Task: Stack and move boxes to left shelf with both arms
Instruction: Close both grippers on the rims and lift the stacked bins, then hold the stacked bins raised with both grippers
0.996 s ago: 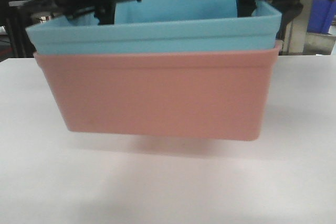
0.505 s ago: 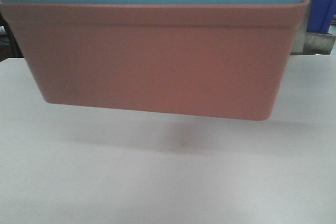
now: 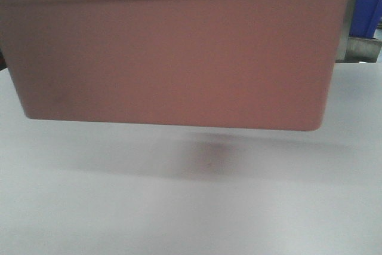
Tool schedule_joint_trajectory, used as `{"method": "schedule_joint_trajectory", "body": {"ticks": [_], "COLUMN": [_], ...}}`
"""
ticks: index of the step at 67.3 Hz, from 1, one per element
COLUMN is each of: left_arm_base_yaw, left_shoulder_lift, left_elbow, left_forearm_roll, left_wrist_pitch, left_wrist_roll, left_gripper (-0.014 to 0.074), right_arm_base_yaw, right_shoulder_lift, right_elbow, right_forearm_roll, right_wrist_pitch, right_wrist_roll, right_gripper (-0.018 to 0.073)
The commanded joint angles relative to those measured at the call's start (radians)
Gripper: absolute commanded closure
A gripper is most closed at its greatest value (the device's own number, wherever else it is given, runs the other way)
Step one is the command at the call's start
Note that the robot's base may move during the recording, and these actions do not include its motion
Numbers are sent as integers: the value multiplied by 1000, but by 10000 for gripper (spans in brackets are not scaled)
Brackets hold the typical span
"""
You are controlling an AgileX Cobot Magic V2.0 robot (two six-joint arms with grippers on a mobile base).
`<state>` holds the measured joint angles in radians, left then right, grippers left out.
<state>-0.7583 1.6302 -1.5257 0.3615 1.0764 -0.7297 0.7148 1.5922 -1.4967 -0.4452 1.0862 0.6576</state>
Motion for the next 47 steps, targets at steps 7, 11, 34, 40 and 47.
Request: {"method": "schedule_joint_trajectory", "body": {"ticks": [7, 11, 34, 40, 47], "left_arm_base_yaw": [-74, -81, -81, -81, -81], "left_shoulder_lift": [-28, -22, -5, -5, -5], "left_elbow": [-46, -46, -46, -46, -46], "left_forearm_roll": [-122, -116, -97, -94, -94], "left_wrist_pitch": [-238, -238, -254, -256, -256], "left_wrist_roll": [7, 7, 12, 12, 12], "left_gripper": [599, 599, 599, 599, 599], "right_arm_base_yaw": [49, 49, 49, 49, 49], "right_shoulder_lift": [-26, -26, -26, -26, -26], "right_elbow": [-38, -38, -38, -38, -38], "right_forearm_roll": [56, 56, 53, 53, 53], "right_wrist_pitch": [-264, -261, -219, -221, -221], "right_wrist_roll": [55, 55, 55, 55, 55], "right_gripper": [504, 504, 504, 504, 504]}}
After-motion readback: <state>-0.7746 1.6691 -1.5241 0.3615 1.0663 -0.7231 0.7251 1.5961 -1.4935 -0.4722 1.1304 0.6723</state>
